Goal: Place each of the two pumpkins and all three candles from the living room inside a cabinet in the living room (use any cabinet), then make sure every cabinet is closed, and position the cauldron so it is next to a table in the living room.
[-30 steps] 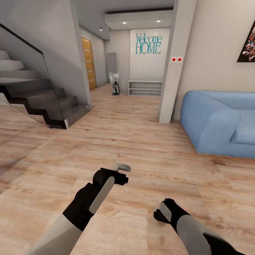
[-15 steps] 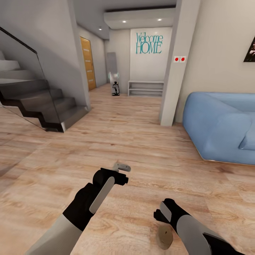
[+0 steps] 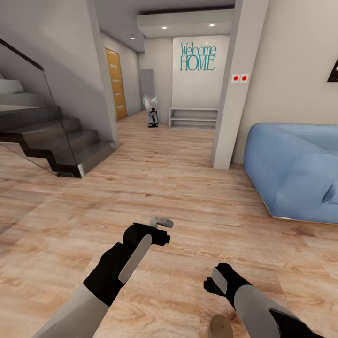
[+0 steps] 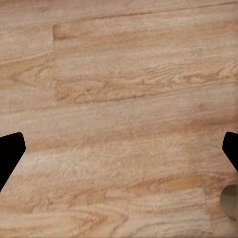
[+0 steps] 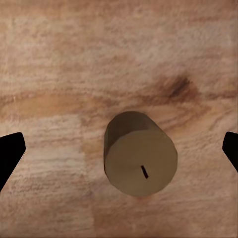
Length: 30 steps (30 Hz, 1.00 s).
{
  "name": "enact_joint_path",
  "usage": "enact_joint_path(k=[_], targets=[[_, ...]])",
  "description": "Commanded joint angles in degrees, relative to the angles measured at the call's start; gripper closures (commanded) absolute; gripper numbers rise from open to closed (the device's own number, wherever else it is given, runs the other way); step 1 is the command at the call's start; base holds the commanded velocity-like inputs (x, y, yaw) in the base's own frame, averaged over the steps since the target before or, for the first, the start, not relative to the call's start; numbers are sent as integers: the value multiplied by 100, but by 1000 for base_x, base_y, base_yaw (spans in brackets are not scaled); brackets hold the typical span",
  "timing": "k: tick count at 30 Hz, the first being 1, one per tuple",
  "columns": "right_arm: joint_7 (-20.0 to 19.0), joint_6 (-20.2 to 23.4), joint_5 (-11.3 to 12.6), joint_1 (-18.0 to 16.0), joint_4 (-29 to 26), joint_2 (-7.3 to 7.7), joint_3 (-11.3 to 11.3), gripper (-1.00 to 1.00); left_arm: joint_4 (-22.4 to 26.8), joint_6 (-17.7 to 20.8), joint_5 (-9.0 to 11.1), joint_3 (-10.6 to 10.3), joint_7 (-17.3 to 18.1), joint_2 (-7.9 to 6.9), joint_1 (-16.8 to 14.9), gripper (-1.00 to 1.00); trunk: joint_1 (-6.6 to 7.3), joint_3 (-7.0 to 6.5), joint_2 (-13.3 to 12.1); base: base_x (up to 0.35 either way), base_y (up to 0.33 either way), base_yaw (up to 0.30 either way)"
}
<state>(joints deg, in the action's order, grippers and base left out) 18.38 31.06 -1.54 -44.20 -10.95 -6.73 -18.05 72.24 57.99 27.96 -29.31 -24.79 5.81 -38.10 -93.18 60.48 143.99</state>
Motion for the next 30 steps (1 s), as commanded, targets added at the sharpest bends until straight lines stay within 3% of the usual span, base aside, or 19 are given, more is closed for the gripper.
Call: enact_joint_path(k=[1,11,30], targets=[[16,32,-16,-1,-12,-4,-23,-100,9,12,62,-7,-60,-1,-4,-100,1,6,2,19,-6,0],[16,32,-15,-1,-10,-4,-23,-100,37,10,68,-12,-45,-3,-4,-100,1,6,2,5,-2,0],[16,47,-22,-25,-71,58,66,-100,29,2,69,-12,-34,-1,-4,-100,-48,426,28,0,0,0]])
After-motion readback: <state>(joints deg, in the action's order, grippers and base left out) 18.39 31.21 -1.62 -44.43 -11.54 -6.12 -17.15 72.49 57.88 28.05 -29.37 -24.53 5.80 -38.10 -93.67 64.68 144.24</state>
